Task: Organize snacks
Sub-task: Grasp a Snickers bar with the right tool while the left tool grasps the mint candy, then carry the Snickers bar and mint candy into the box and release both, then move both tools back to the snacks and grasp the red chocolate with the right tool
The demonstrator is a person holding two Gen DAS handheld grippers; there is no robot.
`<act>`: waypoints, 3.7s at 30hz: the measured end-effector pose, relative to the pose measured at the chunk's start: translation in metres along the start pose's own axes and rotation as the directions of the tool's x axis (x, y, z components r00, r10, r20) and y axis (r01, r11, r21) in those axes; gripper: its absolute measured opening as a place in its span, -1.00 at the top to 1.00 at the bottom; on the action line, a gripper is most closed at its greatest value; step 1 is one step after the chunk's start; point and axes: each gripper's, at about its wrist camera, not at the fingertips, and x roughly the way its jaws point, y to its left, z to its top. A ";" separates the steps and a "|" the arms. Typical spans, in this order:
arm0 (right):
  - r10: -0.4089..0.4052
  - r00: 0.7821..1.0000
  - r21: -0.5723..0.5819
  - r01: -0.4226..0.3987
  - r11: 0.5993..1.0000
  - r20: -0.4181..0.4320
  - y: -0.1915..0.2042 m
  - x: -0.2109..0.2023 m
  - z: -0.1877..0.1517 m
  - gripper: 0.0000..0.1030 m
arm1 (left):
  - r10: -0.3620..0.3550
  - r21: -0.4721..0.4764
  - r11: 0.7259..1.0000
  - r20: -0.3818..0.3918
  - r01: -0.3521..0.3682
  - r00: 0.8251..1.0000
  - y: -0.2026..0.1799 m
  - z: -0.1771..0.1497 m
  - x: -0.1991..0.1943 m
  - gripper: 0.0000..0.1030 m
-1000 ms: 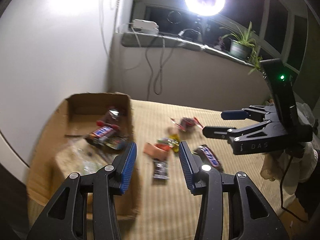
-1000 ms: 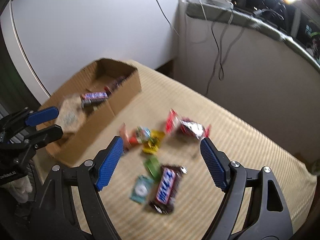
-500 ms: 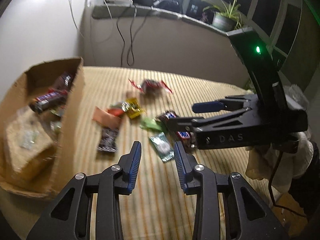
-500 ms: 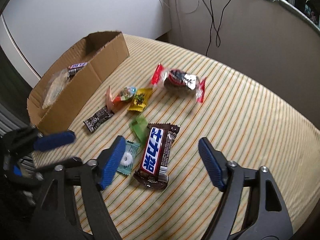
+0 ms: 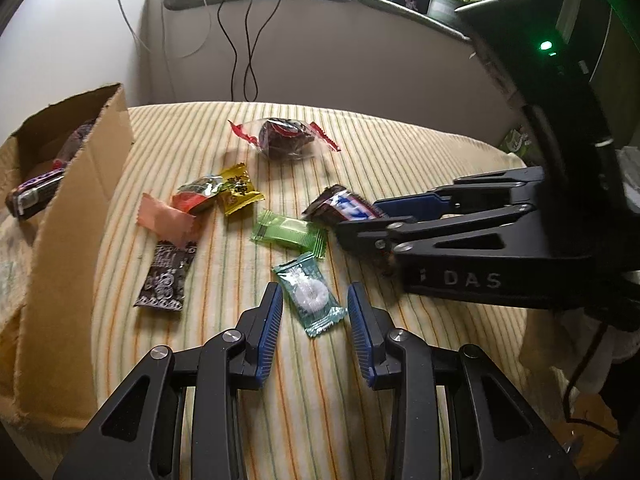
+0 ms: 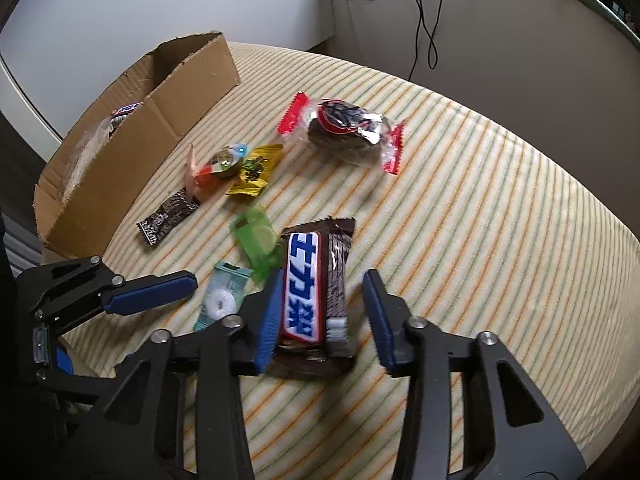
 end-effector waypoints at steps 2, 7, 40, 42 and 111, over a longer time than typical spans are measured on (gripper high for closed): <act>-0.010 1.000 0.006 0.010 1.000 -0.001 -0.005 -0.001 -0.001 0.38 | 0.004 0.008 1.000 -0.005 -0.003 1.000 -0.003 0.001 0.005 0.38; -0.008 1.000 0.019 0.007 1.000 0.004 -0.013 -0.006 -0.005 0.41 | 0.049 0.064 0.997 -0.002 -0.049 0.999 -0.012 0.003 0.013 0.47; -0.009 0.988 -0.063 0.019 0.998 0.151 0.045 -0.064 0.012 0.41 | 0.083 -0.021 0.997 0.188 -0.081 0.979 0.042 0.012 -0.076 0.63; -0.001 0.988 -0.078 0.013 0.997 0.157 0.054 -0.066 0.016 0.41 | 0.102 -0.039 0.995 0.200 -0.096 0.974 0.052 0.011 -0.084 0.63; 0.127 0.976 -0.258 -0.079 0.963 0.175 0.186 -0.027 0.095 -0.45 | 0.338 -0.266 0.924 0.239 -0.273 0.910 0.177 -0.010 -0.139 -0.01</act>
